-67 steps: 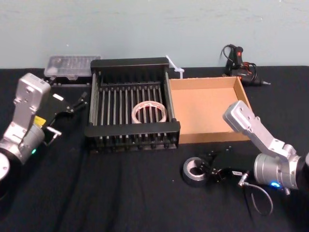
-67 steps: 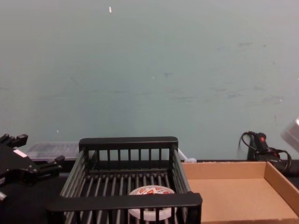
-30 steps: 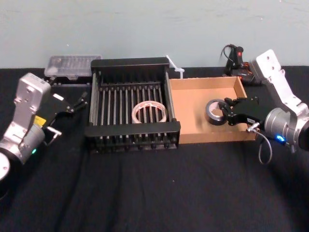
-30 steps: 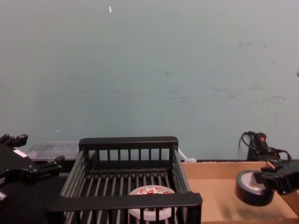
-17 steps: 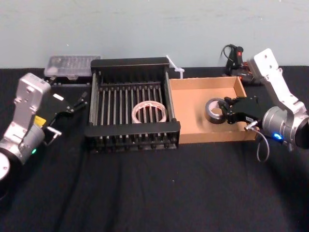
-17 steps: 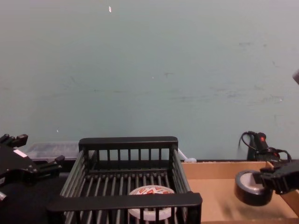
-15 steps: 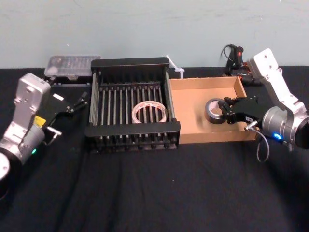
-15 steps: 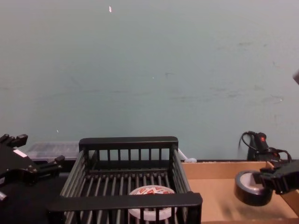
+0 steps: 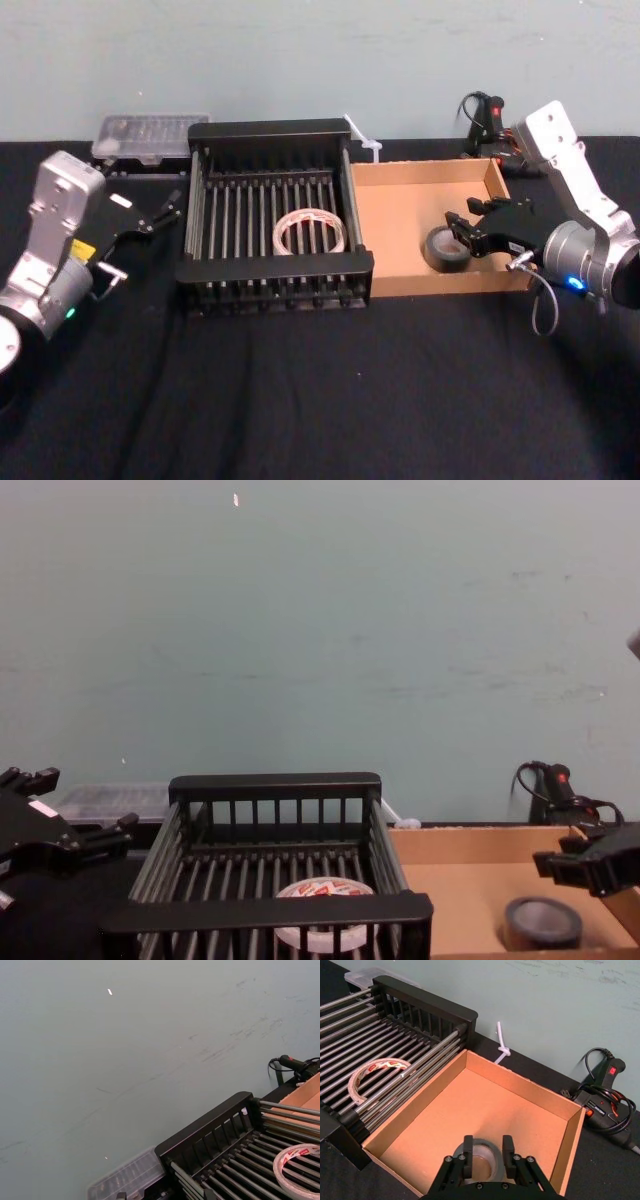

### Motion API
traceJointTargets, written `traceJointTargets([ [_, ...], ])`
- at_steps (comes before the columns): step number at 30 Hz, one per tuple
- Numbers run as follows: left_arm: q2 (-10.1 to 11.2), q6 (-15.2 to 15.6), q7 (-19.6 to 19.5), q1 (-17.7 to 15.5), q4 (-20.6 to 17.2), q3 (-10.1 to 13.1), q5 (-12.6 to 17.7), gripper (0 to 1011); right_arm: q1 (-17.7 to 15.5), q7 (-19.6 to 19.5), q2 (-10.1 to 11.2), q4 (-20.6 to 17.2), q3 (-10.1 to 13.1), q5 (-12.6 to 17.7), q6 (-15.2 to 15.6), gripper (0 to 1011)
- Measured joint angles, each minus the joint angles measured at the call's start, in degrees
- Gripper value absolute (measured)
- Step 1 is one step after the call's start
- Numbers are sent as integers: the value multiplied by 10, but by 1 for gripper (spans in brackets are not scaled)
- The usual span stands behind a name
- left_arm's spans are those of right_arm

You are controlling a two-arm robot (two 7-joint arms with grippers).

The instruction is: Pick up the white tape and place it into the black box , Pick up the silver tape and place it into the brown box.

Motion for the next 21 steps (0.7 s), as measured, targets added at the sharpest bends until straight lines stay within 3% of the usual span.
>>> traceJointTargets([
  [4,0,0,0,0,0,0,0,1001,0,0,0,0,0,0,0,451],
  [7,0,0,0,0,0,0,0,1001,0,0,0,-1,0,1,0,593],
  [14,0,0,0,0,0,0,0,1001,-1,0,1,-1,0,1,0,763],
  [18,0,0,0,0,0,0,0,1001,-1,0,1,-1,0,1,0,914],
  [21,0,0,0,0,0,0,0,1001,-1,0,1,-1,0,1,0,961],
])
